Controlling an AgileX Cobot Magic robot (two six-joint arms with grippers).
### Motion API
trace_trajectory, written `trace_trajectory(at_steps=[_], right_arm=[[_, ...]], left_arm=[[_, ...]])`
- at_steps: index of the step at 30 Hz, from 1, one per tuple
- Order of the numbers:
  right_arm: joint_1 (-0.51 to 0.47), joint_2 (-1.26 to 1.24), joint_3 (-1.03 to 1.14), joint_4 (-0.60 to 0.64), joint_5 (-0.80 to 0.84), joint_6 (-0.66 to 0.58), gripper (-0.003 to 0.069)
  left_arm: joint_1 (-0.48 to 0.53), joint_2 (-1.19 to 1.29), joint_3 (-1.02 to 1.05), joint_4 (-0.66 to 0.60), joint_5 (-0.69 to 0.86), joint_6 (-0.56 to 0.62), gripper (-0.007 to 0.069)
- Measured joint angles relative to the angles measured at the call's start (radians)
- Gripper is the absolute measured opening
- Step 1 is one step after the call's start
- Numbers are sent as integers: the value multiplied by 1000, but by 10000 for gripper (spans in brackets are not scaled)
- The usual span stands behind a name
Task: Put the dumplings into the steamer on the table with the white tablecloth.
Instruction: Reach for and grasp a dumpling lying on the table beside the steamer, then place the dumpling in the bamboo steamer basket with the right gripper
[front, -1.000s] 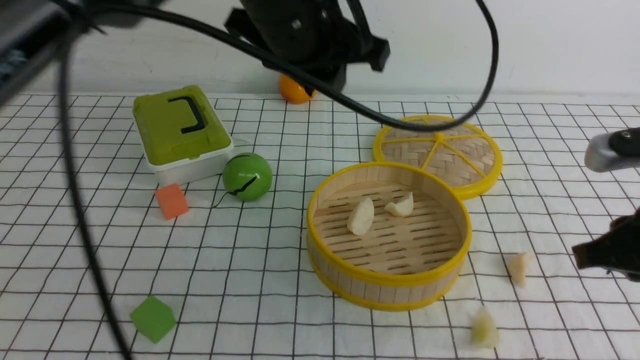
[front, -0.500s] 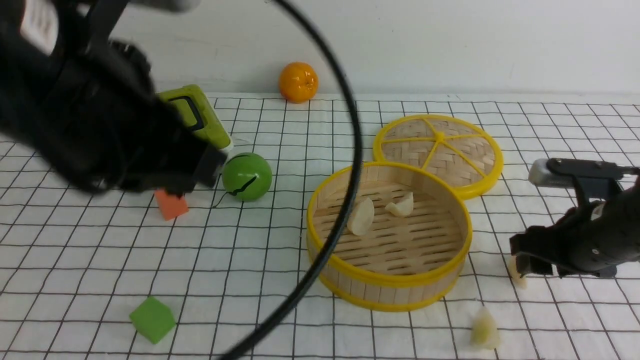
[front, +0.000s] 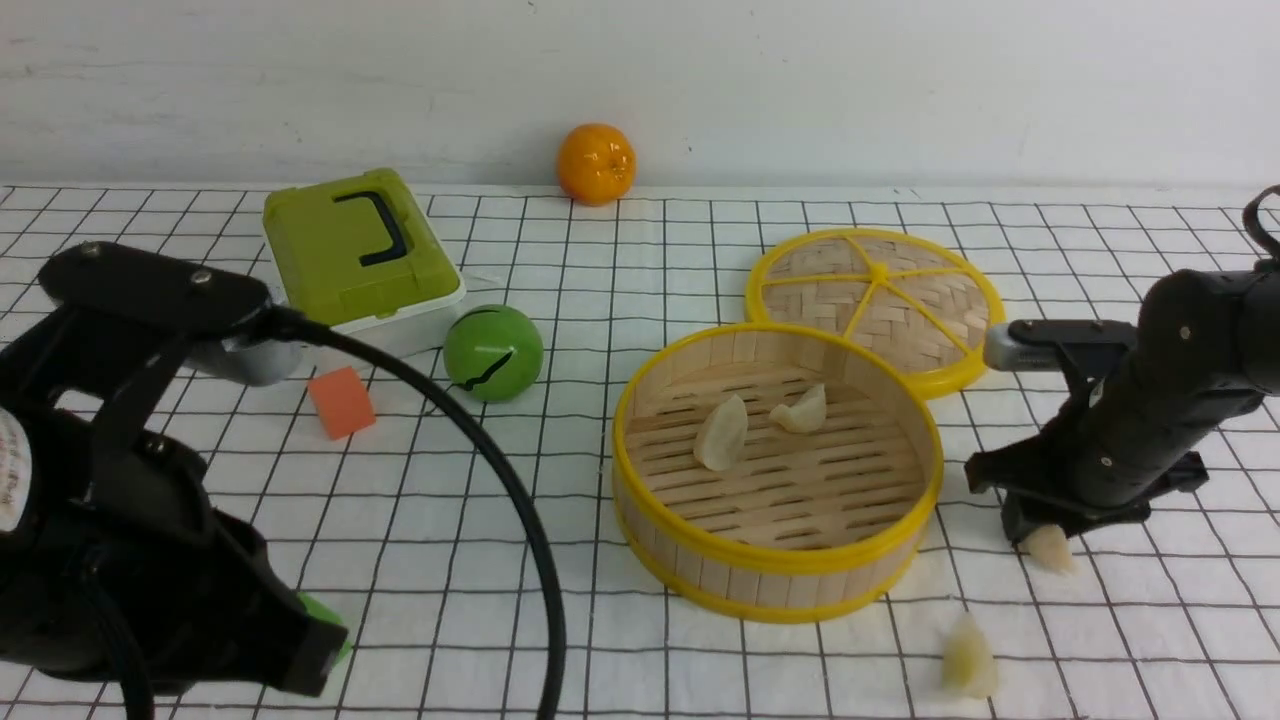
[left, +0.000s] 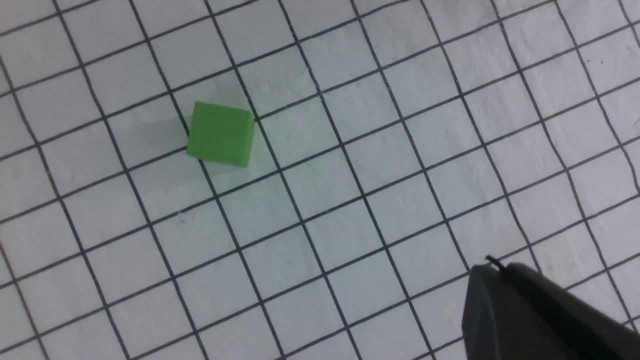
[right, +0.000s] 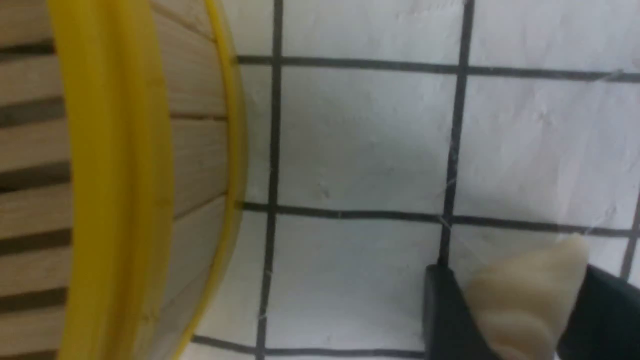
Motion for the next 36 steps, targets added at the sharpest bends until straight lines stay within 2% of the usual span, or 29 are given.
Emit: trace_trajectory(at_steps=[1,4,7,12,18,27,29,31,36], right_arm=[[0,-5,0,-4,14,0,185],[0,-36,3,-7,58,-1,195],[29,-168,4,-15,87,-13,198],[195,-298,-85,2,103,-34,198],[342,-219,-167,10,66,-35,198],[380,-12,-183,12,-42,-35,199],[379,24,-183,12,-53,-35,234],[379,44,-184,12,-56,-35,326],[379,27,-188,12,-16,-35,468]], left_arm=[[0,0,0,7,-1,-2,-13],[0,-6,0,19,0,-3,-13],[0,-6,0,29,0,-3,-13],[0,-8,0,29,-15,-3,-13],[0,-79,36,29,-58,-2,-13],[0,-311,159,29,-69,-21,-13],[0,-390,201,29,-67,-25,-13],[0,-449,221,29,-64,-25,-13],[0,-511,228,29,-64,-25,-13]])
